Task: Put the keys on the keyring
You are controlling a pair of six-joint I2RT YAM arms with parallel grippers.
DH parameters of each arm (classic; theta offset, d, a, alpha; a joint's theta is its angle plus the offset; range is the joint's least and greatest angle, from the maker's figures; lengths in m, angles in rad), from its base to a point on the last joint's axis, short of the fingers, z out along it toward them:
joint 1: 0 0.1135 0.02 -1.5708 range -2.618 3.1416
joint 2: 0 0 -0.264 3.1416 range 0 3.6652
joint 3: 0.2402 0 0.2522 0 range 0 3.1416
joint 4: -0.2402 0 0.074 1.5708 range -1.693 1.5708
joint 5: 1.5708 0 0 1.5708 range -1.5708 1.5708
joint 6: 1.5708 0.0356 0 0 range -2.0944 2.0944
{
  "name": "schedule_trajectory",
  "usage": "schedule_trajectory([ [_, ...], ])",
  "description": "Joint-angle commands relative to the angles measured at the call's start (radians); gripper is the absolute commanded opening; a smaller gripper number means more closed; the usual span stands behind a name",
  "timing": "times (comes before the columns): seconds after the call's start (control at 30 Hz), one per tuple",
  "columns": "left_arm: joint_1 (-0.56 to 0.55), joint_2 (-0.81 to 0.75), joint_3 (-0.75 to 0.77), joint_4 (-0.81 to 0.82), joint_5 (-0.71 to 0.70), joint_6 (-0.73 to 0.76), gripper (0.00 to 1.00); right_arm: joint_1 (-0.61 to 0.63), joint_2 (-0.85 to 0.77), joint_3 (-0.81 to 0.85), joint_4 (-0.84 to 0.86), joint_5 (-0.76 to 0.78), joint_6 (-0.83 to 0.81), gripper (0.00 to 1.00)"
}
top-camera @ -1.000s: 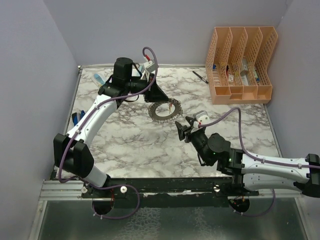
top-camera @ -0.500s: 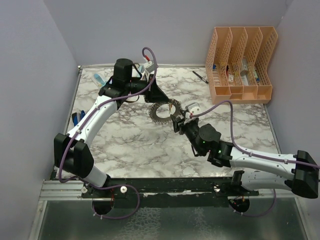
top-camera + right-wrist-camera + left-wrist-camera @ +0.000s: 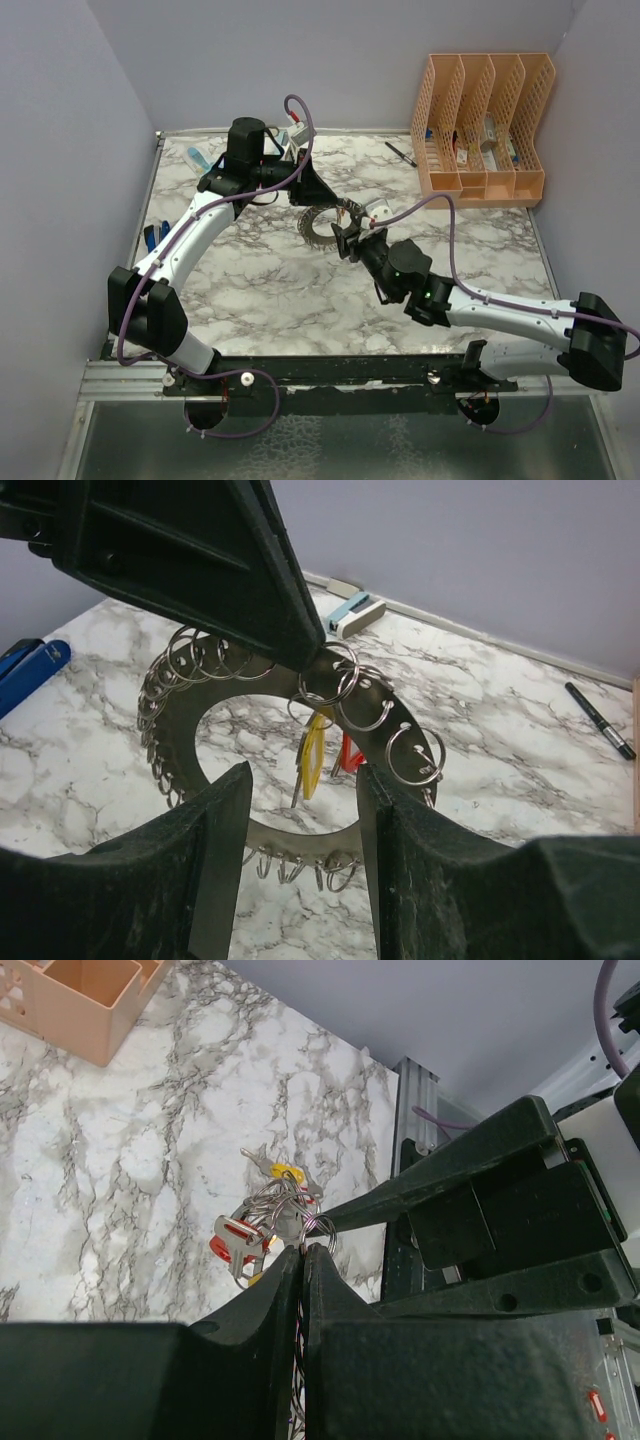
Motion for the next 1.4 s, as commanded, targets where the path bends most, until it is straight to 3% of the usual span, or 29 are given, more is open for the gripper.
schedule_trajectory([
  [0.0,0.000,-0.049,0.002,0.033,0.047,-0.019,0.00,-0.034,0.015,0.029,0.060,-0.046,0.020,0.46],
  [0.77,0.001,-0.044,0.007,0.031,0.058,-0.023,0.00,-0.081,0.082,0.055,0.089,-0.099,0.035,0.37],
  [1.1,0.000,-0.044,0.007,0.029,0.064,-0.024,0.00,-0.095,0.036,0.003,0.155,-0.100,0.021,0.18],
  [1.37,0.001,-0.041,0.006,0.026,0.065,-0.020,0.00,-0.097,0.005,-0.011,0.145,-0.127,0.019,0.09],
])
